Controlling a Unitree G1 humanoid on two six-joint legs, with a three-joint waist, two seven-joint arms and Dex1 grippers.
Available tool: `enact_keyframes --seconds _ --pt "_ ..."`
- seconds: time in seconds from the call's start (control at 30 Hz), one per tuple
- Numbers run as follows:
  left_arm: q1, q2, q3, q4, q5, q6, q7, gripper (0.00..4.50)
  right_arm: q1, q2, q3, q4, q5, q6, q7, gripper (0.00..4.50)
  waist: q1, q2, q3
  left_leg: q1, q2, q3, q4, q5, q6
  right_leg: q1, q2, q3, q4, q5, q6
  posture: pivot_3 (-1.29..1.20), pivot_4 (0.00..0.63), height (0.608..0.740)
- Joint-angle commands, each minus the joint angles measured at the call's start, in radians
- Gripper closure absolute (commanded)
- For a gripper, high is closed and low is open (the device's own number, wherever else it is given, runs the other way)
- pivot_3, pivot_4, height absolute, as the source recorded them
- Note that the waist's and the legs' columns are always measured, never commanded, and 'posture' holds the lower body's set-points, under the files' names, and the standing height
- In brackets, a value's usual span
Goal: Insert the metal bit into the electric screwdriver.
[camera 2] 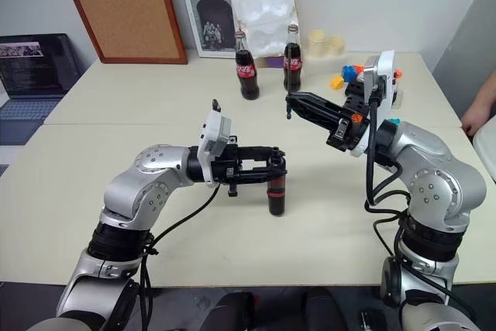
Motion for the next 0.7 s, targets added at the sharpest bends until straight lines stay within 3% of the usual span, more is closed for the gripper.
enact_keyframes --seconds 0.03,0.23,0.43,0.6,0.7 --pt "-0.009 -0.009 0.002 -0.016 0.037 -0.056 0.043 2.83 -0.001 0.006 -0.016 -0.113 0.079 0.053 -0.142 4.47 0.0 0.0 0.0 0.0 0.0 0.0 0.0 0.0 0.0 0.0 0.0 0.0 0.0 0.0 0.0 0.0 0.15 0.74" --pt "-0.012 -0.052 0.023 -0.035 0.048 -0.016 0.169 2.83 -0.007 0.123 0.008 -0.244 0.052 0.091 -0.478 4.47 0.0 0.0 0.0 0.0 0.0 -0.001 -0.001 0.0 0.0 -0.001 0.0 0.0 0.0 0.0 -0.001 0.0 0.15 0.74" --pt "-0.007 -0.071 0.015 -0.033 0.064 -0.026 0.226 2.83 0.014 0.158 0.046 -0.275 0.046 0.059 -0.59 4.47 0.0 0.0 0.0 0.0 0.0 0.0 -0.001 0.0 0.0 -0.001 0.0 0.0 0.0 0.0 -0.001 0.0 0.15 0.74" --pt "-0.004 -0.024 0.004 -0.043 0.003 0.007 0.116 2.83 0.069 0.073 -0.024 -0.249 0.305 0.056 -0.383 4.47 0.0 0.0 0.0 0.0 0.0 -0.001 -0.001 0.0 0.0 -0.001 0.0 0.0 0.0 0.0 -0.001 0.0 0.15 0.74" --pt "-0.038 -0.002 0.0 -0.017 -0.037 0.013 0.029 2.83 0.063 -0.032 0.003 -0.187 0.318 0.01 -0.246 4.47 -0.001 0.0 0.0 0.0 0.0 0.0 -0.001 0.0 0.0 0.0 0.0 0.0 -0.001 0.0 -0.001 0.0 0.15 0.74"
